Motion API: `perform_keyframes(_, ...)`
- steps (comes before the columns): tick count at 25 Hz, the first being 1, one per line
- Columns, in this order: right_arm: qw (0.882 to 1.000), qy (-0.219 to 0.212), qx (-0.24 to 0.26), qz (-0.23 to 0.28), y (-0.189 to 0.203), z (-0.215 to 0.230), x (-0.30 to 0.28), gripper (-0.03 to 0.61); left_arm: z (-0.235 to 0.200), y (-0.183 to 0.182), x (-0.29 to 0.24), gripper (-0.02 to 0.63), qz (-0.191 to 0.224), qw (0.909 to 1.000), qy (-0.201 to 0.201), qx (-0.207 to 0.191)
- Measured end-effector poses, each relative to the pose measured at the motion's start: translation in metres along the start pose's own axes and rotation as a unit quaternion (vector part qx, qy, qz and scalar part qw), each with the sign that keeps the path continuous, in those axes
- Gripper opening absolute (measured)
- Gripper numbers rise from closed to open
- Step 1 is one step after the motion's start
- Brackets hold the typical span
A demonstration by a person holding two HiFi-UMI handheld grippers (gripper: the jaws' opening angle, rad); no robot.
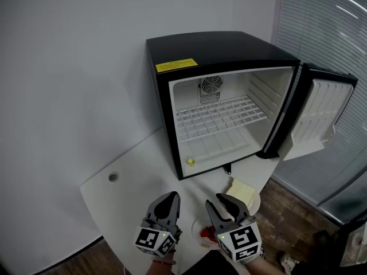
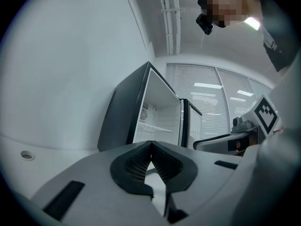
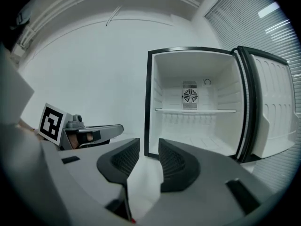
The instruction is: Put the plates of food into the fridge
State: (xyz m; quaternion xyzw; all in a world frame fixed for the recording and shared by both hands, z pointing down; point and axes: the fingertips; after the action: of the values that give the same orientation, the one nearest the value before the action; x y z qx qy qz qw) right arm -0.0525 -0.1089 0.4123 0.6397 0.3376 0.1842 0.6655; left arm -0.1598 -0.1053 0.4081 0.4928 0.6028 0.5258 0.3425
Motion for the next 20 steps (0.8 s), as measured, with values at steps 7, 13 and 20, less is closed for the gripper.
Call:
perform_keyframes(7, 0.999, 0.034, -0.014, -0.015, 0.022, 0.004, 0.056, 0.133, 0.031, 0.004, 0.03, 0.007, 0.0, 0.9998, 0.02, -0.003)
perform_keyframes(13, 0.997, 0.049, -0.03, -0.047, 0.057, 0.012, 0.095, 0.133, 0.055, 0.013, 0.048, 0.008, -0.005, 0.9999, 0.014, -0.006)
perform_keyframes(20, 0.993, 0.036, -0.066, -0.087, 0.101, 0.003, 0.122, 0.133, 0.083, 0.02, 0.069, 0.008, 0.001, 0.9999, -0.012, -0.004)
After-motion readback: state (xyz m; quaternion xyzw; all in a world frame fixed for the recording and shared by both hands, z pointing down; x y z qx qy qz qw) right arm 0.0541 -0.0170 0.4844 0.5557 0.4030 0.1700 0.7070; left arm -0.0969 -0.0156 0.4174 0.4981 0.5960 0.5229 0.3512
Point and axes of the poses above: the fingertips, and each gripper's own axes: x backward along the fingers, z to its right, y out of its underside, and after that the axes turned 1 degree about x, right-handed
